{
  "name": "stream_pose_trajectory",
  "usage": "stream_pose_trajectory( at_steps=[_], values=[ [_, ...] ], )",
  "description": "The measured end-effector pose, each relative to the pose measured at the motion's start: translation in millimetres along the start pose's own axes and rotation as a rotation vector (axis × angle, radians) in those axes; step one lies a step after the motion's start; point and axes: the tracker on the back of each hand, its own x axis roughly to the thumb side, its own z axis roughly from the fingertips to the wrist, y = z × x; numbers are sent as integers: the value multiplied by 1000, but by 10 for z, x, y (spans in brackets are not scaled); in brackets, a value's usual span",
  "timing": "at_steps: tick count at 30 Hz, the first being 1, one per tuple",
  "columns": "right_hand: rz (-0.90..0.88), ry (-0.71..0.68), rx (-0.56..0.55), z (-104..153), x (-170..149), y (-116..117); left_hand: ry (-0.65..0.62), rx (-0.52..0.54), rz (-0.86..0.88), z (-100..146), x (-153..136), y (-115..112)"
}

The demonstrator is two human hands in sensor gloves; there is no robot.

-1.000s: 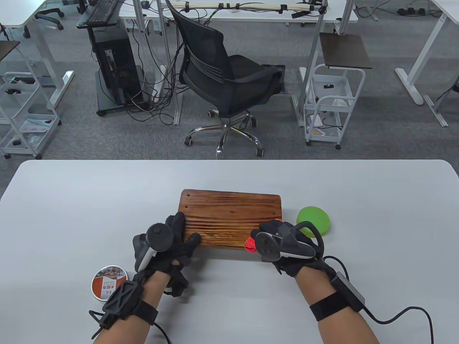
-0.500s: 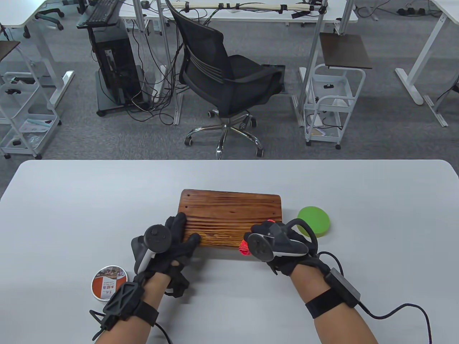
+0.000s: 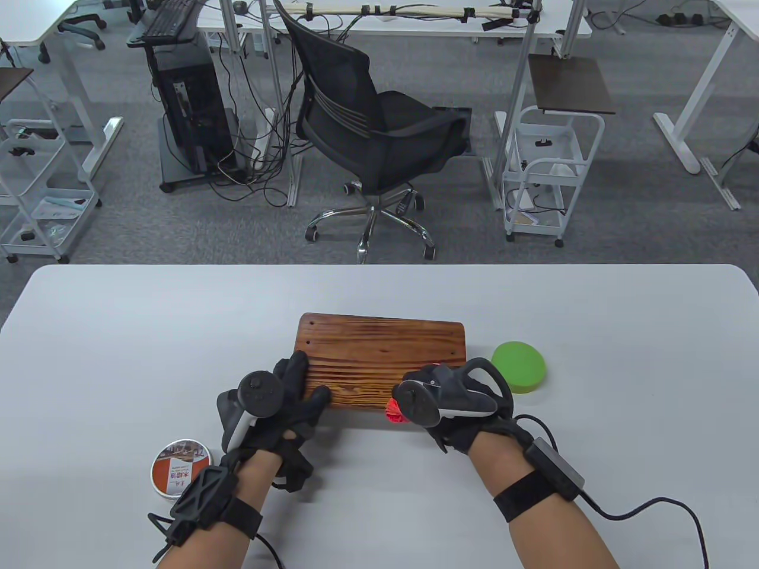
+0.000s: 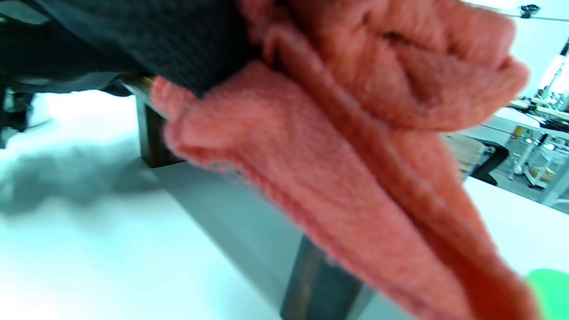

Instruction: Dip and apply wood wax on stool

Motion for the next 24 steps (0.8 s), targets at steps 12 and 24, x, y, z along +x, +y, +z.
stream_pose_trajectory(
  at_steps=[12,24],
  values=[
    [-32,17,1,-186,134,-14,-3,-6,1,-9,4,2],
    [-97,187,25,-365,-106,15,-4,-15,-18,-13,1,-11]
  ],
)
